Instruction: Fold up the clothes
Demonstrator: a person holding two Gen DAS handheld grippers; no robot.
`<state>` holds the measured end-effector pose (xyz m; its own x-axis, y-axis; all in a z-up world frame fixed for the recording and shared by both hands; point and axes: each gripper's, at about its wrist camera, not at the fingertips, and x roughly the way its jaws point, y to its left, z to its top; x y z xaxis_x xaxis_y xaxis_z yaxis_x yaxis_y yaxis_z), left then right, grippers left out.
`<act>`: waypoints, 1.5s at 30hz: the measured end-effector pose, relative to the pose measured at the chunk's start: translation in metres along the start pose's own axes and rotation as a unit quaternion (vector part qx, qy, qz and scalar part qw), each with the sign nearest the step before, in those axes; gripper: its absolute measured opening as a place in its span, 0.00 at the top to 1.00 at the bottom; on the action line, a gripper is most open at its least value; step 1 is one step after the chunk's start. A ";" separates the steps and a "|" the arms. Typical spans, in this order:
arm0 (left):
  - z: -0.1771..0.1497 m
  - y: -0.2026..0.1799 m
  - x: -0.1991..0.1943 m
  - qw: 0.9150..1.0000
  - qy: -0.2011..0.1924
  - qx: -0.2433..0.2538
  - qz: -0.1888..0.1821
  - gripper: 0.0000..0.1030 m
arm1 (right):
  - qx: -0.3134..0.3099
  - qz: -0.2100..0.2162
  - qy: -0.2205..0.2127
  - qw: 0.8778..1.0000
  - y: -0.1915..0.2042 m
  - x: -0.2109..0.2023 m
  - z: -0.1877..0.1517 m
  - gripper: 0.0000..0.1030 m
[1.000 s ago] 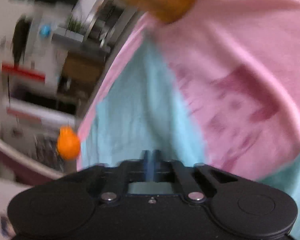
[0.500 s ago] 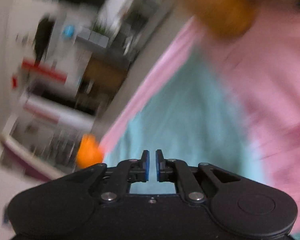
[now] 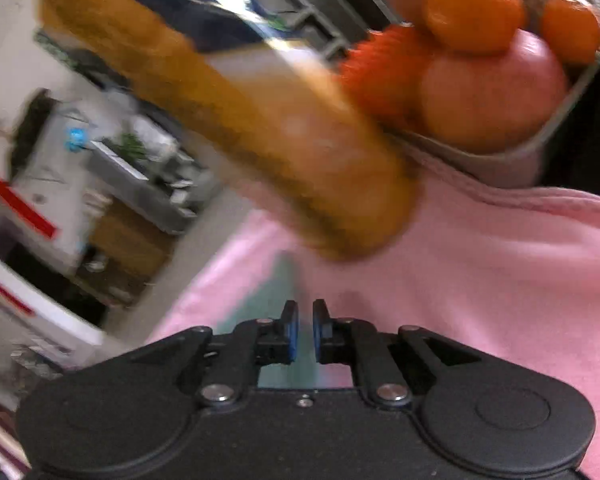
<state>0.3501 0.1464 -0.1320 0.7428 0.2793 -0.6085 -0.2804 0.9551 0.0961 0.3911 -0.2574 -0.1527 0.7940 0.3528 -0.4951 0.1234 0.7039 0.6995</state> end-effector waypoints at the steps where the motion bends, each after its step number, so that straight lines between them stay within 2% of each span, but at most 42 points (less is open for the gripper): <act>1: 0.002 -0.005 0.002 1.000 -0.003 0.013 -0.014 0.89 | -0.003 0.008 0.001 1.000 0.009 0.002 0.001 0.91; 2: 0.002 -0.017 0.012 0.999 0.005 0.029 -0.015 0.88 | -0.015 0.019 0.010 1.000 0.019 0.005 -0.001 0.90; 4: 0.002 -0.029 0.028 0.998 0.012 0.059 0.008 0.89 | -0.042 0.028 0.045 0.998 0.036 0.020 -0.010 0.90; 6: 0.006 -0.038 0.041 0.996 0.017 0.083 0.041 0.89 | -0.051 0.015 0.078 0.996 0.047 0.039 -0.017 0.89; 8: 0.009 -0.040 0.050 0.992 0.020 0.092 0.078 0.89 | -0.068 -0.008 0.047 0.997 0.047 0.040 -0.015 0.99; 10: 0.014 -0.038 0.055 0.991 0.025 0.096 0.092 0.89 | -0.061 -0.040 0.007 0.997 0.048 0.034 -0.013 1.00; 12: 0.019 -0.038 0.059 0.987 0.041 0.095 0.124 0.90 | -0.041 -0.058 -0.022 0.997 0.043 0.031 -0.010 1.00; 14: 0.023 -0.027 0.056 0.988 0.060 0.062 0.129 0.90 | -0.062 -0.077 -0.028 0.995 0.047 0.027 -0.010 1.00; 15: 0.022 -0.019 0.043 0.990 0.059 0.043 0.117 0.90 | -0.068 -0.087 -0.031 0.993 0.055 0.025 -0.017 0.96; 16: 0.021 -0.011 0.030 0.993 0.057 0.024 0.104 0.89 | -0.062 -0.086 -0.033 0.994 0.059 0.021 -0.018 0.88; 17: 0.020 -0.003 0.017 0.994 0.055 0.005 0.091 0.88 | -0.045 -0.076 -0.031 0.996 0.059 0.013 -0.017 0.85; 19: 0.009 0.009 -0.017 0.997 0.049 -0.001 0.058 0.86 | -0.013 -0.042 -0.021 0.999 0.055 0.003 -0.016 0.85; 21: -0.006 0.020 -0.056 0.998 0.051 0.000 0.021 0.79 | -0.016 -0.020 -0.001 1.000 0.061 -0.028 -0.015 0.83; 23: -0.022 0.031 -0.095 0.998 0.053 0.001 -0.016 0.79 | -0.019 0.000 0.019 1.000 0.064 -0.056 -0.016 0.81; 25: -0.039 0.045 -0.121 0.996 0.075 -0.003 -0.045 0.79 | -0.016 0.012 0.042 0.999 0.056 -0.093 -0.016 0.81; 30: -0.082 0.060 -0.192 0.994 0.092 0.015 -0.050 0.79 | -0.028 0.008 0.072 0.997 0.041 -0.175 -0.021 0.80; 32: -0.101 0.066 -0.213 0.993 0.100 0.016 -0.053 0.79 | -0.042 -0.011 0.087 0.995 0.033 -0.195 -0.021 0.80; 35: -0.130 0.067 -0.246 0.992 0.113 0.018 -0.062 0.75 | -0.060 -0.032 0.119 0.991 0.027 -0.231 -0.038 0.78; 38: -0.158 0.060 -0.258 0.987 0.145 0.023 -0.062 0.75 | -0.097 -0.060 0.137 0.984 0.023 -0.266 -0.072 0.73; 40: -0.182 0.049 -0.269 0.984 0.162 0.032 -0.070 0.75 | -0.138 -0.090 0.150 0.975 0.023 -0.282 -0.100 0.72; 45: -0.215 0.019 -0.290 0.980 0.168 0.062 -0.090 0.76 | -0.227 -0.099 0.155 0.956 0.018 -0.303 -0.164 0.76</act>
<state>-0.0009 0.0621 -0.1231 0.5260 0.0760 -0.8471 -0.0707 0.9965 0.0455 0.0551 -0.2499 -0.0746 0.5579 0.3004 -0.7736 -0.0739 0.9465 0.3142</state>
